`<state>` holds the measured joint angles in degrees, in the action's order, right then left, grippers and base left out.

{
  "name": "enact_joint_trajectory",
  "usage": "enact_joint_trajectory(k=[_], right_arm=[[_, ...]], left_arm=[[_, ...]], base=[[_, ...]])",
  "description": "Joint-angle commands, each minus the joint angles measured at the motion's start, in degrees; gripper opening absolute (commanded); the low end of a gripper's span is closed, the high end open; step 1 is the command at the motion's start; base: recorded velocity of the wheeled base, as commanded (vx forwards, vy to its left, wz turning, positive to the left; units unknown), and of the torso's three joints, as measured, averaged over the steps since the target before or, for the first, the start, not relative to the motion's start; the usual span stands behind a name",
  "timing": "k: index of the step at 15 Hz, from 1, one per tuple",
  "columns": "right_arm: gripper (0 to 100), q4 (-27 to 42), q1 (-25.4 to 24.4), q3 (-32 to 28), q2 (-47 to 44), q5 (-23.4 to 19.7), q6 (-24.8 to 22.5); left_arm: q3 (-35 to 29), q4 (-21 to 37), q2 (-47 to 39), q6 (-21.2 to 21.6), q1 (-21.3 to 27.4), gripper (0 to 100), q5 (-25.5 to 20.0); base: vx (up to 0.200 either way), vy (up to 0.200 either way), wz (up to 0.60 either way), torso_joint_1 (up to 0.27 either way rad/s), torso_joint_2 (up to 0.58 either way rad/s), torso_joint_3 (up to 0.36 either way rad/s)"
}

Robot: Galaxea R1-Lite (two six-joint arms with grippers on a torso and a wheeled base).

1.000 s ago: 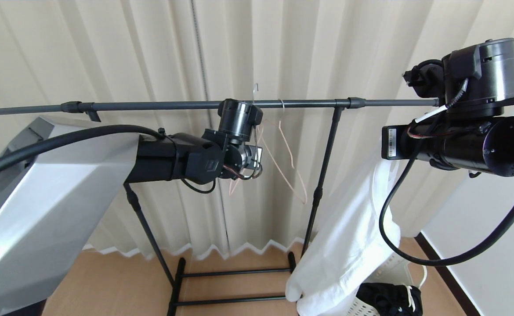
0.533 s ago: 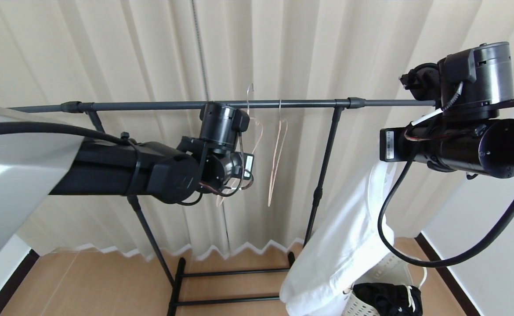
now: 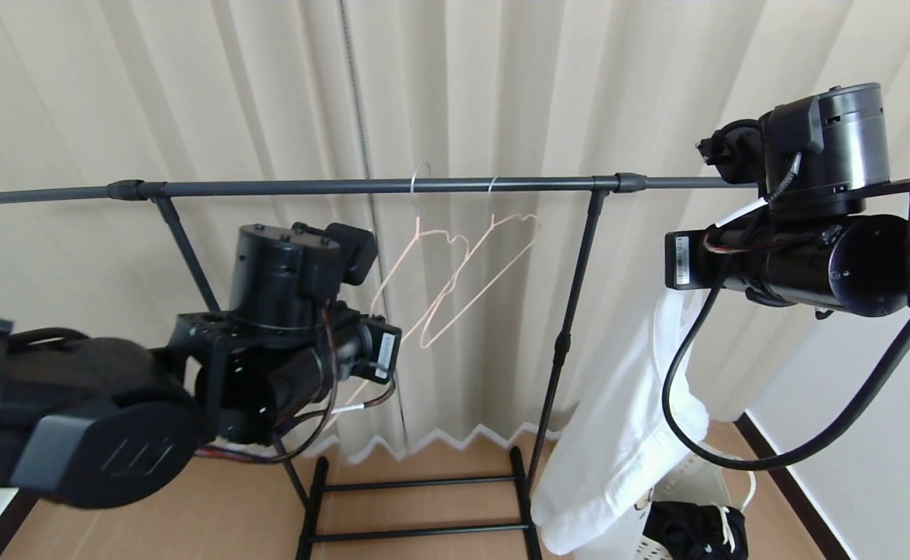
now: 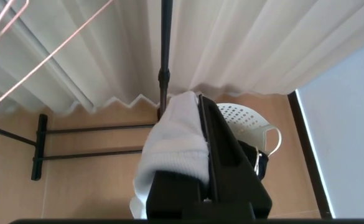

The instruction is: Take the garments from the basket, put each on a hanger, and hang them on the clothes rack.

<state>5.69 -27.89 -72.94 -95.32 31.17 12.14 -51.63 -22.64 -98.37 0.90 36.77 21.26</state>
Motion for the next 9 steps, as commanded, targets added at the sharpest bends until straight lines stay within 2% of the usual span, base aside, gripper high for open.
enact_joint_trajectory(k=[1,3,4,5,7,9], right_arm=[[0,-1.91,0.12,-0.10,-1.71,1.52,-0.10],[0,-4.99,0.29,-0.36,-4.70,5.22,-0.19],[0,-6.57,0.65,-0.63,-6.37,8.12,-0.28],[0,-7.01,0.73,-0.80,-6.99,9.08,-0.28],[0,-7.28,1.09,-1.24,-7.07,9.17,-0.36],[0,-7.45,1.96,-2.30,-7.87,9.17,-0.19]], left_arm=[[11.37,-5.05,10.65,2.70,-1.52,0,-5.35],[16.73,-9.09,13.20,3.14,-1.87,0,-11.42],[19.99,-12.52,14.25,5.78,-2.58,0,-14.58],[21.48,-14.36,14.43,7.71,-2.84,0,-15.28],[23.50,-17.00,14.78,9.21,-2.67,0,-15.55],[25.35,-17.79,14.61,9.21,-1.96,0,-21.52]], base=[[0.000,0.000,0.00,0.000,0.00,0.000],[0.000,0.000,0.00,0.000,0.00,0.000],[0.000,0.000,0.00,0.000,0.00,0.000],[0.000,0.000,0.00,0.000,0.00,0.000],[0.000,0.000,0.00,0.000,0.00,0.000],[0.000,0.000,0.00,0.000,0.00,0.000]])
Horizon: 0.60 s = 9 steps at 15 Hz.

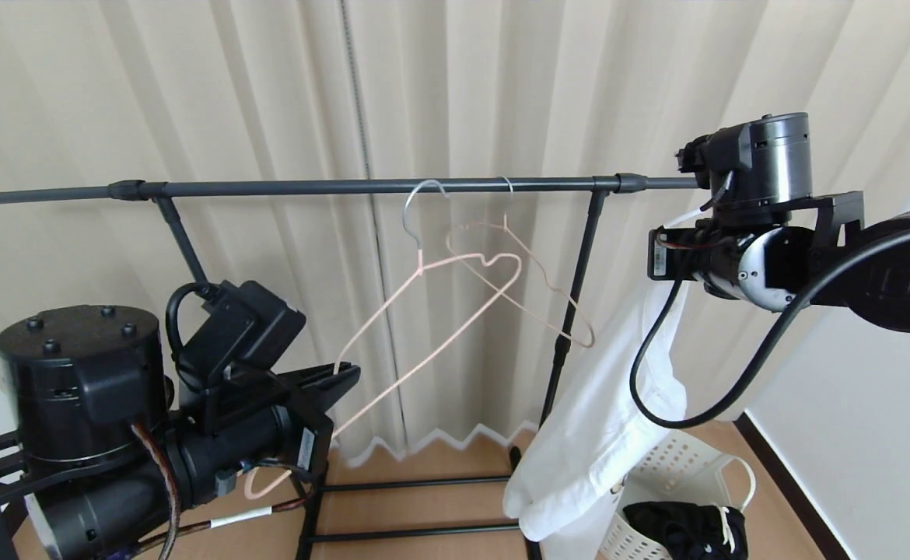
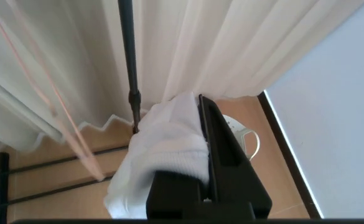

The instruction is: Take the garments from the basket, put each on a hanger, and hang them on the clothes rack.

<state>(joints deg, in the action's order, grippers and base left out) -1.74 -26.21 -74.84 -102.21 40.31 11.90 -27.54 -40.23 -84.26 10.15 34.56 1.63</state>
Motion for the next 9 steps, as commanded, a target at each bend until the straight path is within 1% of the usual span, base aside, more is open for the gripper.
enact_joint_trajectory(k=[1,3,5,6,7,9], right_arm=[[0,-0.01,0.63,-0.40,-1.07,0.03,0.06],[0,-0.10,0.90,-0.57,-1.15,-0.06,0.06],[0,-0.89,1.34,-1.63,-2.47,0.03,0.41],[0,-3.09,1.34,-1.63,-3.17,-0.06,0.32],[0,-4.67,1.34,-1.63,-4.05,0.03,0.23],[0,-5.11,1.34,-1.71,-4.32,-0.06,0.23]], left_arm=[[1.44,-0.20,0.50,-0.14,0.24,0,-6.03],[1.17,-0.11,-0.03,-0.14,0.24,0,-8.49],[0.56,-0.29,-1.26,-0.31,1.83,0,-8.66],[0.29,-0.64,-1.96,-0.93,2.97,0,-10.16],[0.29,-1.08,-2.31,-2.33,3.58,0,-13.15],[-0.15,-1.08,-3.01,-4.62,5.17,0,-14.20]], base=[[0.000,0.000,0.00,0.000,0.00,0.000],[0.000,0.000,0.00,0.000,0.00,0.000],[0.000,0.000,0.00,0.000,0.00,0.000],[0.000,0.000,0.00,0.000,0.00,0.000],[0.000,0.000,0.00,0.000,0.00,0.000],[0.000,0.000,0.00,0.000,0.00,0.000]])
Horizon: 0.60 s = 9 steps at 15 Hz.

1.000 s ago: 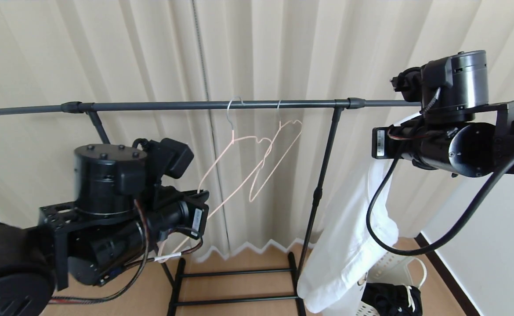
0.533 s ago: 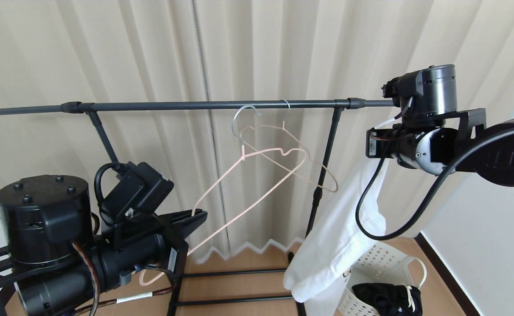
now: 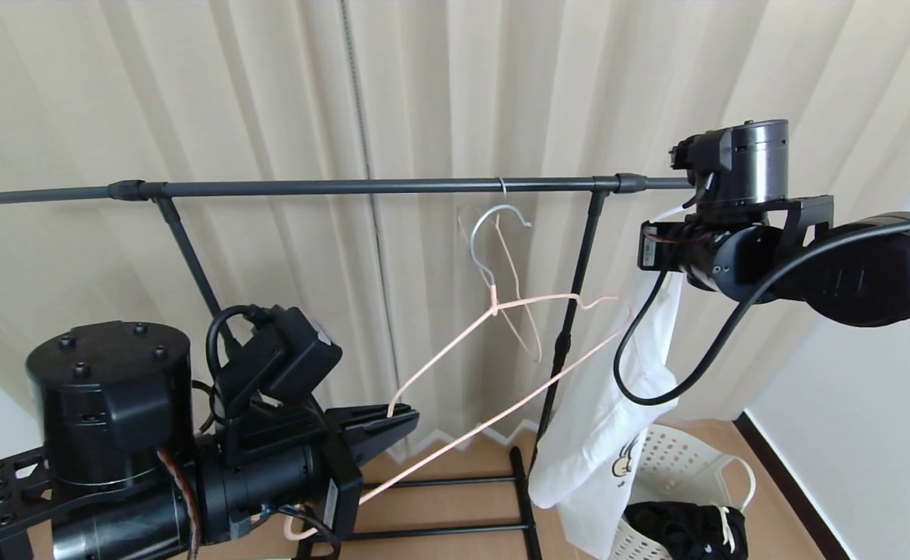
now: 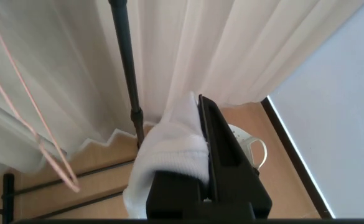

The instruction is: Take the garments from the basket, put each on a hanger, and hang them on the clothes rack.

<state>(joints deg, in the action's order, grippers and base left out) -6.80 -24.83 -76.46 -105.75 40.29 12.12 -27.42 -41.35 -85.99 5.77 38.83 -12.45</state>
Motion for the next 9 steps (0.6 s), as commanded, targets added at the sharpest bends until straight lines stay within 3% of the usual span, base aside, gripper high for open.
enact_joint_trajectory(k=[1,6,9], right_arm=[[0,-0.05,-0.04,-0.36,-0.77,-0.04,0.01],[0,-0.84,-0.04,-0.53,-0.77,-0.04,0.10],[0,-0.84,-0.13,-0.27,-0.51,-0.04,0.10]], left_arm=[[-0.53,-0.22,-2.07,-0.76,1.25,0,-0.21],[-1.24,-6.02,-7.52,-2.60,3.18,0,0.32],[-2.38,-10.68,-11.21,-2.69,3.10,0,4.27]], base=[[0.000,0.000,0.00,0.000,0.00,0.000],[0.000,0.000,0.00,0.000,0.00,0.000],[0.000,0.000,0.00,0.000,0.00,0.000]])
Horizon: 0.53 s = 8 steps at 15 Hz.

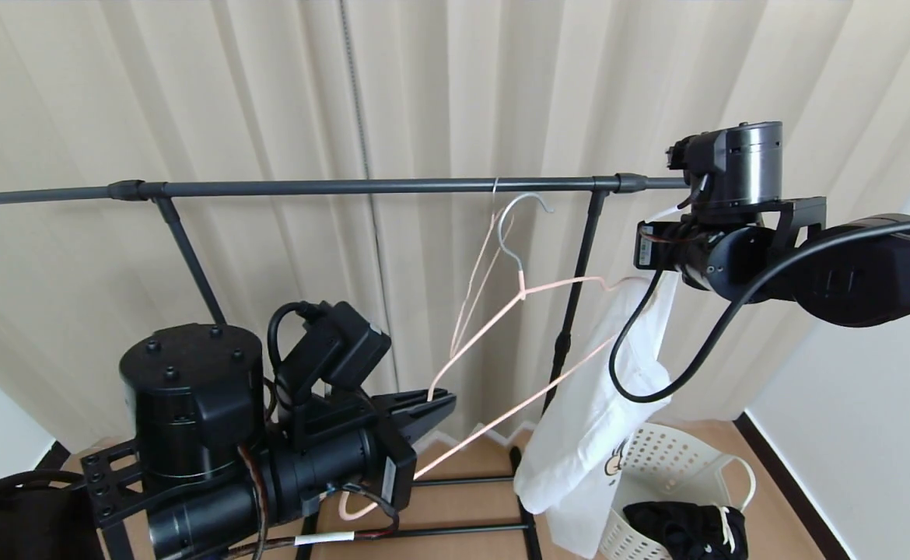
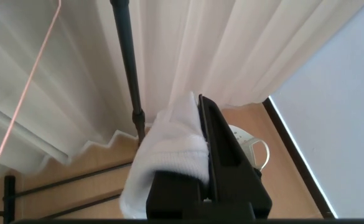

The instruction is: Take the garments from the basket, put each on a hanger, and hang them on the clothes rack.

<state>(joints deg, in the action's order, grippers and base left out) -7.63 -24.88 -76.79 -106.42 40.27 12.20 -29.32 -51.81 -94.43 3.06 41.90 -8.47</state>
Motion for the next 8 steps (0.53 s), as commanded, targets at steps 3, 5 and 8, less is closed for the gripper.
enact_joint_trajectory(k=[3,5,8], right_arm=[[0,-0.02,-0.08,0.15,0.25,-0.01,0.01],[0,0.07,-0.17,0.59,0.34,-0.01,0.10],[0,-0.02,-1.40,1.03,0.25,0.08,0.28]], left_arm=[[-3.03,-3.21,-4.89,-0.07,-0.06,0,5.22],[-4.61,-3.21,-5.42,-0.07,-0.06,0,5.84],[-5.66,-3.21,-5.50,-0.07,0.29,0,5.40]], base=[[0.000,0.000,0.00,0.000,0.00,0.000],[0.000,0.000,0.00,0.000,0.00,0.000],[0.000,0.000,0.00,0.000,0.00,0.000]])
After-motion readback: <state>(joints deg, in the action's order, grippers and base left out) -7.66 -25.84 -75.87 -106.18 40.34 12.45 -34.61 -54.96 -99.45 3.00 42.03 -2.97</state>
